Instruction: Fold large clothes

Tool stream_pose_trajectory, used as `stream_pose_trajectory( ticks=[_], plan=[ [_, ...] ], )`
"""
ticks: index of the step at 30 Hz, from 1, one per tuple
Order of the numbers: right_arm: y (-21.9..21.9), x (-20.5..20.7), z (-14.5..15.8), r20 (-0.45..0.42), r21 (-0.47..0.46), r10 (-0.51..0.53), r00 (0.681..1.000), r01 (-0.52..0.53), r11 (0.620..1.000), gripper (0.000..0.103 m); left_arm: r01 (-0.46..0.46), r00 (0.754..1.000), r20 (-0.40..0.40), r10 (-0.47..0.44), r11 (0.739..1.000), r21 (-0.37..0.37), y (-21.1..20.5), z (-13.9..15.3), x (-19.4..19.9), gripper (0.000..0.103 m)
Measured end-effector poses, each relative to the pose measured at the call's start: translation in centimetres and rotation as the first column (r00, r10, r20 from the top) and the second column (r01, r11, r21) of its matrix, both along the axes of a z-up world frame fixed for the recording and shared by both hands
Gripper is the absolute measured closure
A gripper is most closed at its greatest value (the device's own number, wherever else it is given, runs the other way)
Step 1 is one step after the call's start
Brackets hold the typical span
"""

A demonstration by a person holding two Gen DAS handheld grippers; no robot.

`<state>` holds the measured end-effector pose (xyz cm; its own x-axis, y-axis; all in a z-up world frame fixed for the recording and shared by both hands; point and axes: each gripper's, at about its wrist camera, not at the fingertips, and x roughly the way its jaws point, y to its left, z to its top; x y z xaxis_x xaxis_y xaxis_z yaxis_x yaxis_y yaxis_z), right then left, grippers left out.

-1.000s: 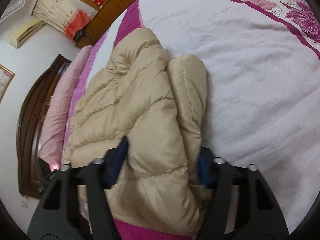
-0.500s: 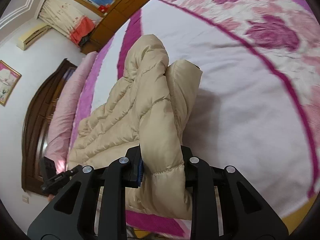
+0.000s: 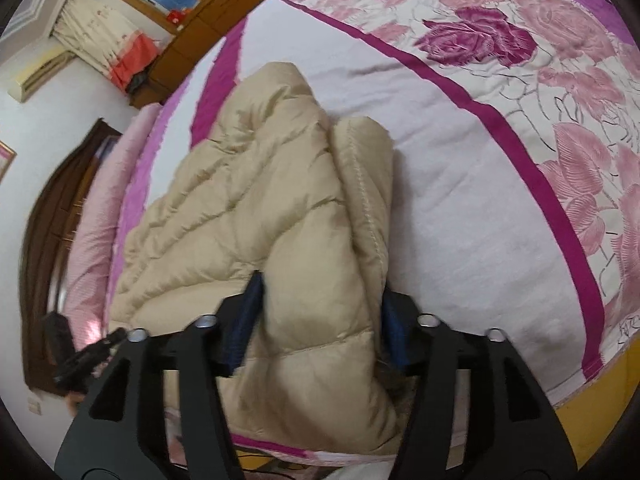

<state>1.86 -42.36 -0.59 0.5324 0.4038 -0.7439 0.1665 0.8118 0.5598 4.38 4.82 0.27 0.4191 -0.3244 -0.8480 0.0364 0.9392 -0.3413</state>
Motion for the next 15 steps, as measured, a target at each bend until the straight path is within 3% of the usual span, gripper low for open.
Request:
stream_pose_trajectory(
  ticks=[3, 8, 15],
  plan=[
    [-0.4, 0.1, -0.9, -0.013, 0.009, -0.004, 1.000, 0.004, 1.000, 0.032, 0.005, 0.999, 0.033, -0.006, 0.999, 0.033, 0.6, 1.7, -1.3, 0.048],
    [-0.8, 0.0, -1.8, -0.013, 0.046, -0.006, 1.000, 0.006, 0.999, 0.028, 0.031, 0.994, 0.099, -0.037, 0.998, 0.054, -0.6, 4.4, -2.0, 0.046],
    [-1.2, -0.4, -1.9, 0.008, 0.115, 0.011, 1.000, -0.012, 0.993, 0.028, 0.179, 0.974, 0.131, -0.185, 0.982, 0.058, -6.0, 5.3, -1.9, 0.042]
  ],
)
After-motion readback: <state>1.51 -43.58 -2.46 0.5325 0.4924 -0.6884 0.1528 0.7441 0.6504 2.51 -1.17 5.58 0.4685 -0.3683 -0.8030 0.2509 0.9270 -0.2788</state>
